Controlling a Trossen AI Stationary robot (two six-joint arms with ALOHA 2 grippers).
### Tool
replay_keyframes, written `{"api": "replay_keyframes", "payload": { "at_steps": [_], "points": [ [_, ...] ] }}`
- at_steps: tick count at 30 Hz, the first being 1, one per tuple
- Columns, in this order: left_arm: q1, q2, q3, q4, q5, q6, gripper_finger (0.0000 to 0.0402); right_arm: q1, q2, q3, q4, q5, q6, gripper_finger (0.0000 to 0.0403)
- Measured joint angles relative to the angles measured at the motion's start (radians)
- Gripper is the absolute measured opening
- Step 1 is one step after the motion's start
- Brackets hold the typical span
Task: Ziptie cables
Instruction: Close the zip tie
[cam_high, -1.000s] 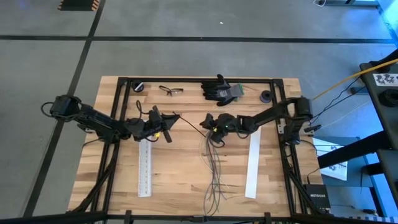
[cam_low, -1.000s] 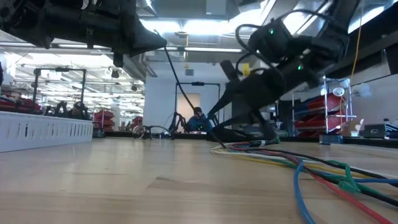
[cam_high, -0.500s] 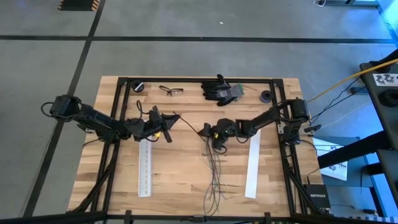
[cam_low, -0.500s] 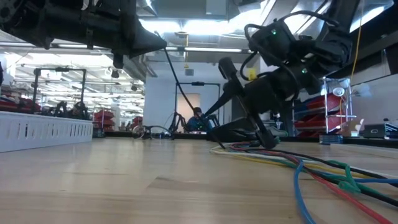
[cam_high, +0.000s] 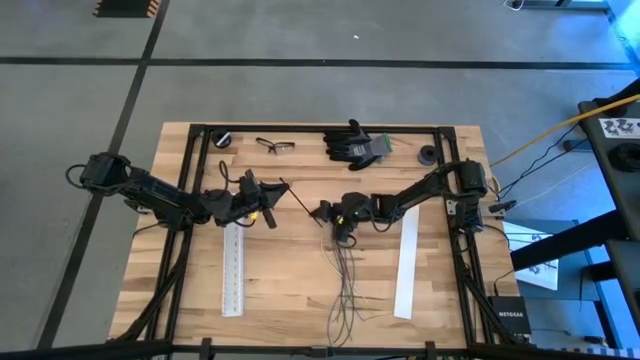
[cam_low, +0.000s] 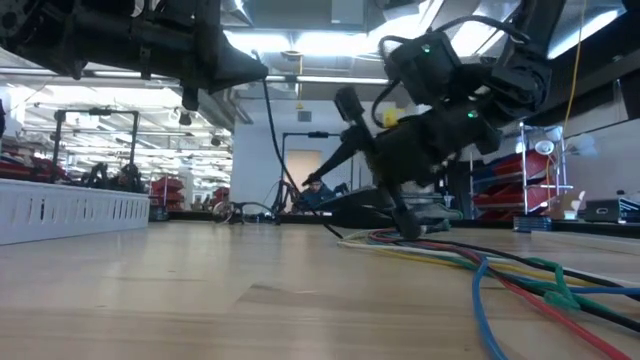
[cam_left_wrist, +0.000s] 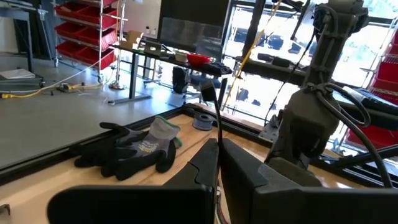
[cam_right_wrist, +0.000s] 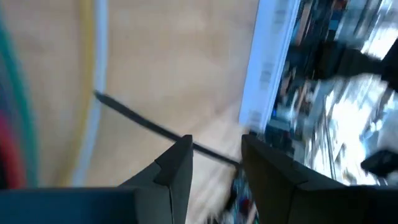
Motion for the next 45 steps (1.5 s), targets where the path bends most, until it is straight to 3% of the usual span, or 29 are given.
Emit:
{"api": "replay_keyframes", "payload": {
  "at_steps": [5, 11, 15, 20, 28, 33, 38, 45],
  "points": [
    [0.000, 0.000, 0.000, -0.003, 0.000, 0.000, 0.0000, 0.000, 0.000, 0.026, -0.021, 0.056, -0.006, 0.0119],
    [0.000, 0.000, 0.000, -0.002, 0.000, 0.000, 0.0000, -0.007, 0.002, 0.058, -0.147, -0.044, -0.002, 0.0101],
    [0.000, 0.000, 0.000, -0.002, 0.000, 0.000, 0.0000, -0.007, 0.003, 0.056, -0.116, -0.082, -0.003, 0.0094],
    [0.000, 0.000, 0.000, -0.002, 0.000, 0.000, 0.0000, -0.006, 0.029, 0.081, -0.162, -0.210, 0.002, 0.0092],
    [-0.003, 0.000, -0.001, -0.011, 0.000, 0.000, 0.0000, 0.011, 0.085, 0.156, -0.158, -0.153, 0.043, 0.0072],
    [-0.005, 0.000, 0.000, -0.045, 0.000, 0.000, 0.0000, 0.040, 0.051, 0.158, -0.183, -0.165, 0.236, 0.0007],
    [-0.007, 0.001, -0.001, -0.074, 0.003, 0.014, 0.0000, 0.053, 0.017, 0.153, -0.178, -0.273, 0.687, 0.0003],
    [-0.019, 0.001, -0.001, -0.101, 0.000, 0.110, 0.0000, 0.054, 0.006, 0.155, -0.022, -0.381, 1.287, 0.0000]
  ]
}}
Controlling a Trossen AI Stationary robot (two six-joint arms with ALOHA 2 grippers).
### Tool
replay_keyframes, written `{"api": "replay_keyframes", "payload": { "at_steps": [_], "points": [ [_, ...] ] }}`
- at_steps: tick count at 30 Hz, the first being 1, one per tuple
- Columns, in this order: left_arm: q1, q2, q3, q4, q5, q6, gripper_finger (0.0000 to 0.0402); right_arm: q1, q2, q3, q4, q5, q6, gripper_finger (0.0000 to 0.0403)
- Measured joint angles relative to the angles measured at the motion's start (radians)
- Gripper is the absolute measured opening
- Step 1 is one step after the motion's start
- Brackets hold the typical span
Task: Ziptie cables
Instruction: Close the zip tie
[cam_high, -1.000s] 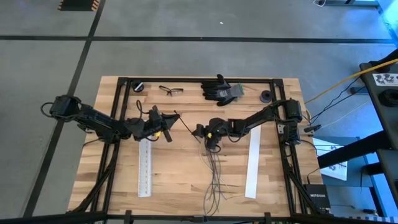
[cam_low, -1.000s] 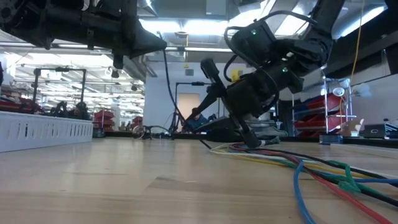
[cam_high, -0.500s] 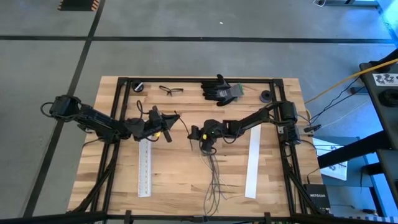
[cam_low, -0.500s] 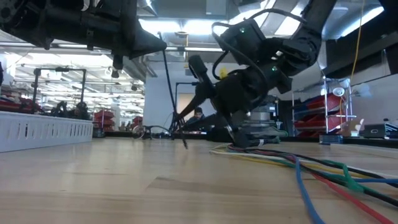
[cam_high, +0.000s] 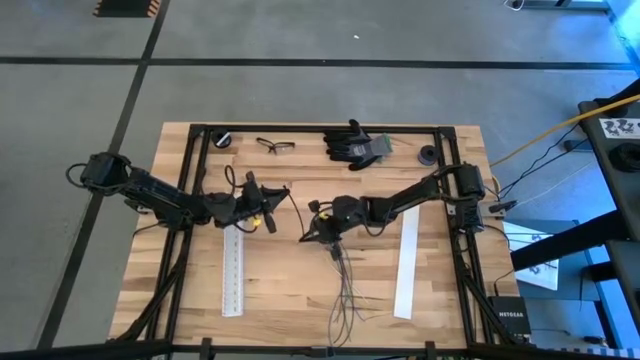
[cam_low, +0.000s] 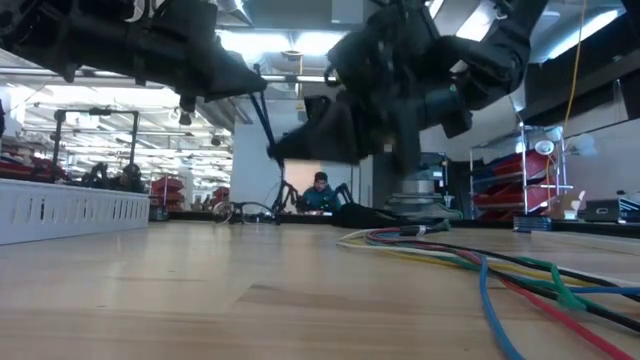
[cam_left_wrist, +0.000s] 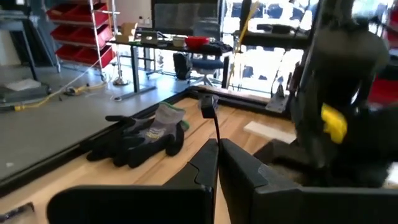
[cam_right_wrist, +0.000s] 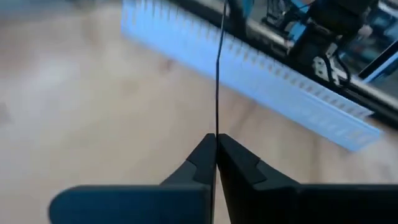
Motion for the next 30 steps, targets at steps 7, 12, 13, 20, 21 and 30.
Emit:
{"api": "replay_keyframes", "payload": {
  "at_steps": [7, 12, 13, 20, 21, 30],
  "points": [
    [-0.003, 0.000, 0.000, -0.073, 0.000, 0.120, 0.0000, -0.003, 0.000, 0.001, 0.195, -0.114, 0.517, 0.0000],
    [-0.027, 0.000, 0.000, -0.071, -0.001, 0.305, 0.0000, -0.014, -0.002, 0.002, 0.354, -0.129, 0.822, 0.0000],
    [-0.032, 0.000, 0.000, -0.064, 0.000, 0.349, 0.0000, -0.020, -0.002, 0.002, 0.368, -0.119, 0.889, 0.0000],
    [-0.039, 0.000, 0.001, -0.032, -0.003, 0.494, 0.0000, -0.060, -0.003, 0.002, 0.342, -0.050, 1.145, 0.0000],
    [-0.039, 0.000, 0.001, -0.032, -0.009, 0.505, 0.0000, -0.062, -0.003, 0.002, 0.339, -0.045, 1.164, 0.0000],
    [-0.046, -0.003, 0.001, -0.028, -0.049, 0.576, 0.0000, -0.069, -0.004, 0.002, 0.342, -0.011, 1.259, 0.0000]
  ]
}}
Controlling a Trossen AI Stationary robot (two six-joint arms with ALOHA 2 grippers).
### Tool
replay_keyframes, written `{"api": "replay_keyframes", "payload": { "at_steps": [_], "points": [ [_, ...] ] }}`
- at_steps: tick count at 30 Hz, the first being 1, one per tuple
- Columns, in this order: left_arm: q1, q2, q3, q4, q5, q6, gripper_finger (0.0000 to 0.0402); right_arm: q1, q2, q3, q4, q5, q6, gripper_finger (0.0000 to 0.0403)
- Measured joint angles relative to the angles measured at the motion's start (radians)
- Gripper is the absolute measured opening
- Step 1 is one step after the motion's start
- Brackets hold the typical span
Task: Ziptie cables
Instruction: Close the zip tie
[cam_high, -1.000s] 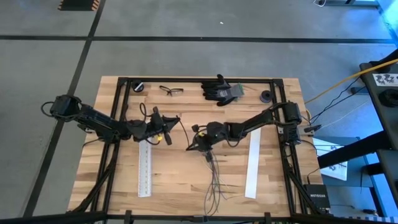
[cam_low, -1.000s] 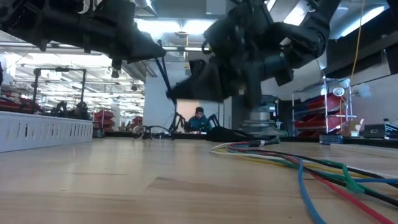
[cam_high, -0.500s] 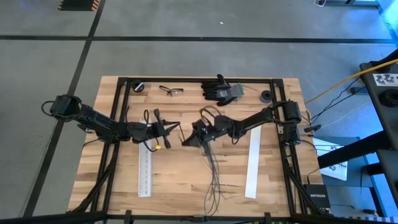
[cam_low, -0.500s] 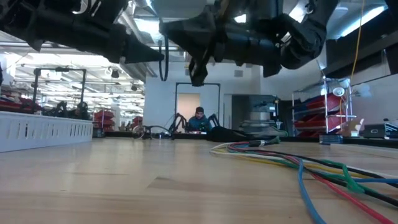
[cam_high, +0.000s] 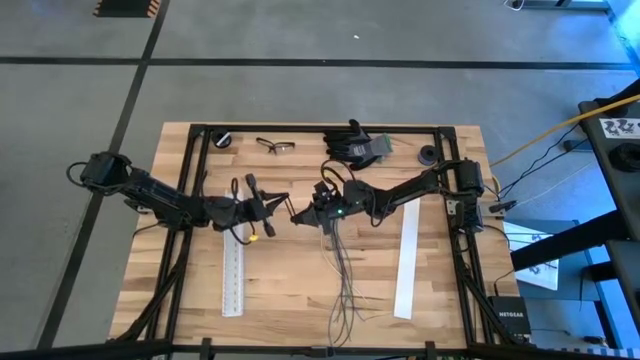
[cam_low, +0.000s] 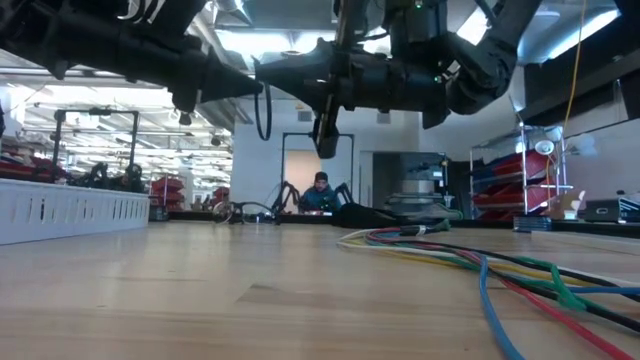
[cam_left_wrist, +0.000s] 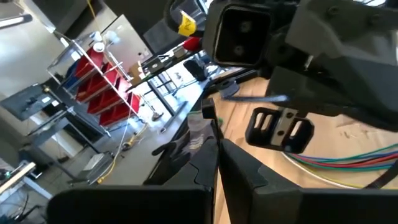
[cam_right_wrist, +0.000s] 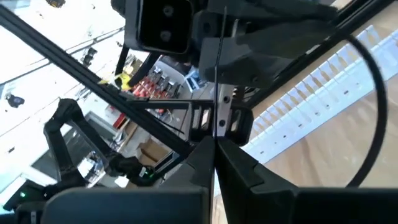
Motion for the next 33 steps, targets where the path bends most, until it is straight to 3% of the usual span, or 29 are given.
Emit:
{"api": "replay_keyframes", "payload": {
  "at_steps": [33],
  "points": [
    [-0.051, -0.030, 0.000, -0.028, -0.076, 0.043, 0.0000, -0.019, -0.001, 0.000, -0.006, 0.018, 0.048, 0.0000]
  ]
}}
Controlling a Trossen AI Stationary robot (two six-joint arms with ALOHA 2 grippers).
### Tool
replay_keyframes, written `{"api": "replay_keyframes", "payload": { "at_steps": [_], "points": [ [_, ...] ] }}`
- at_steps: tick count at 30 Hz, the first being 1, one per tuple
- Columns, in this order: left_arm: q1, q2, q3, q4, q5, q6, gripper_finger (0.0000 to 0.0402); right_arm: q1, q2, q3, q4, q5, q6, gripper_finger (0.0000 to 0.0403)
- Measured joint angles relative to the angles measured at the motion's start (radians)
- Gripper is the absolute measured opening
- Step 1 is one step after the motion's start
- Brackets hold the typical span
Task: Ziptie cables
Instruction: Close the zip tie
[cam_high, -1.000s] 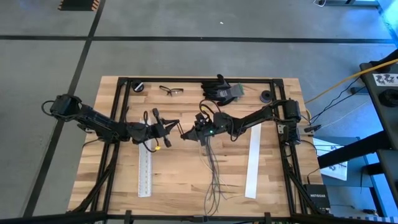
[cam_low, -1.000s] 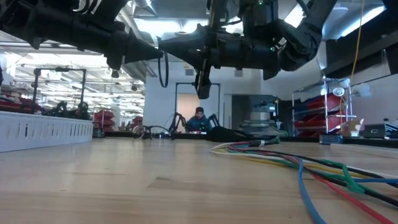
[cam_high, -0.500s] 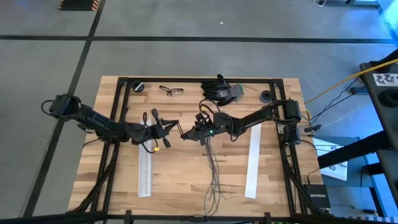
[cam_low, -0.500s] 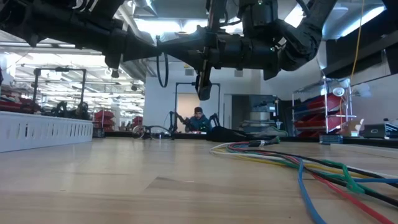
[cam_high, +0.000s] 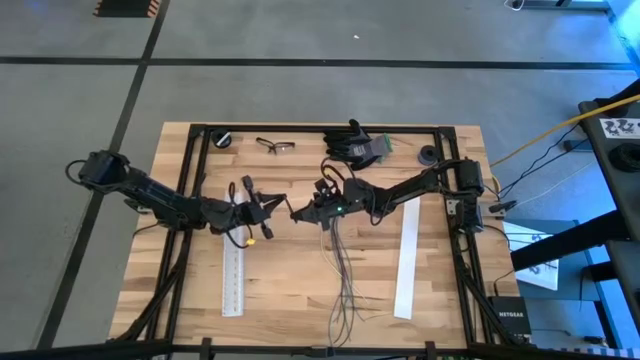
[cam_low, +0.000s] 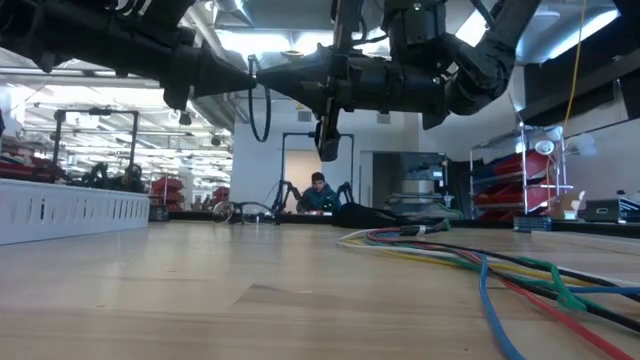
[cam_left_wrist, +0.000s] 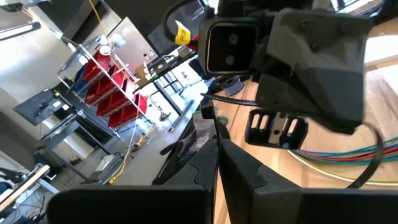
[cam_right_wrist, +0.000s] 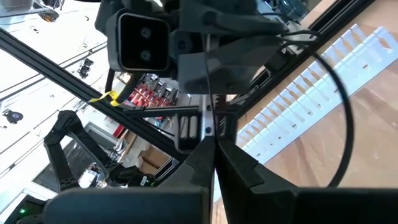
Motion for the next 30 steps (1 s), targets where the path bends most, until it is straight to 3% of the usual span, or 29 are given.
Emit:
{"api": "replay_keyframes", "payload": {
  "at_steps": [30],
  "points": [
    [0.035, -0.014, 0.000, -0.029, 0.037, -0.044, 0.0000, 0.014, -0.001, 0.000, 0.000, 0.018, -0.023, 0.0000]
  ]
}}
